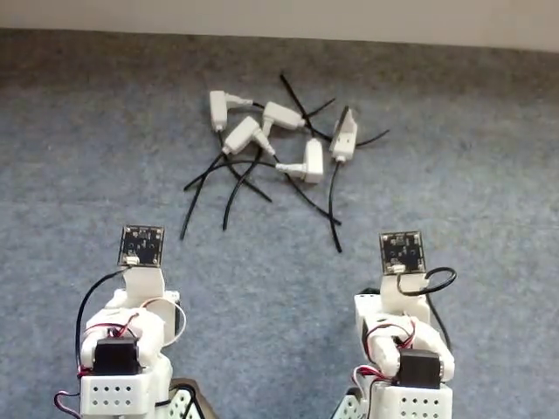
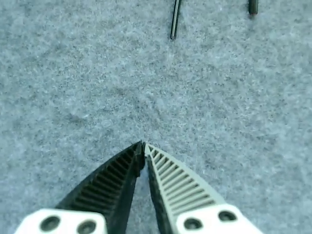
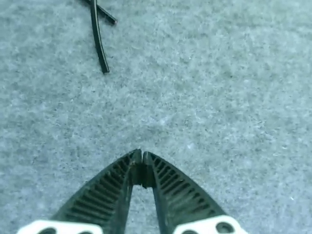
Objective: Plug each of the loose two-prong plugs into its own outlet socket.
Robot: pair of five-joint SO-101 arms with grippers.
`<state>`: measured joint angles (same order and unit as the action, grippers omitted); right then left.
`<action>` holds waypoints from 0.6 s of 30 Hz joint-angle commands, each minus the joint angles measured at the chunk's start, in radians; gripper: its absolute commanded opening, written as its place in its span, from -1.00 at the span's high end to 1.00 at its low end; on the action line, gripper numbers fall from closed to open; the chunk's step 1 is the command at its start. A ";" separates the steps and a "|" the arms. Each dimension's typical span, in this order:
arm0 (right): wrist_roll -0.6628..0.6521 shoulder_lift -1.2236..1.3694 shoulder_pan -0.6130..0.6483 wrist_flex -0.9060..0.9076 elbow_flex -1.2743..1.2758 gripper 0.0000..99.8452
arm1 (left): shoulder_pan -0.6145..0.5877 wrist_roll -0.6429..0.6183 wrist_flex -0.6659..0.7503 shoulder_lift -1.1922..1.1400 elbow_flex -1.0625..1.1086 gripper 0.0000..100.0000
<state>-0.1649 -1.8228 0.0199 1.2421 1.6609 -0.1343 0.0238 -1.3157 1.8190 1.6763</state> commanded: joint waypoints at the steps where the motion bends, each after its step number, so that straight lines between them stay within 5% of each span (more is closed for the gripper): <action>1: -0.011 -0.002 -0.012 0.001 0.127 0.99 | 0.013 0.005 -0.005 -0.001 0.019 0.99; 12: -0.006 -0.002 0.097 0.001 0.127 0.99 | 0.019 -0.146 0.066 0.001 0.019 0.99; 18: -0.006 -0.002 0.097 0.001 0.127 0.99 | 0.019 -0.146 -0.025 0.001 0.019 0.99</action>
<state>-0.1649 -1.8228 0.1089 1.2421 1.6609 -0.1343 -0.1143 -1.3218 1.8190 1.6763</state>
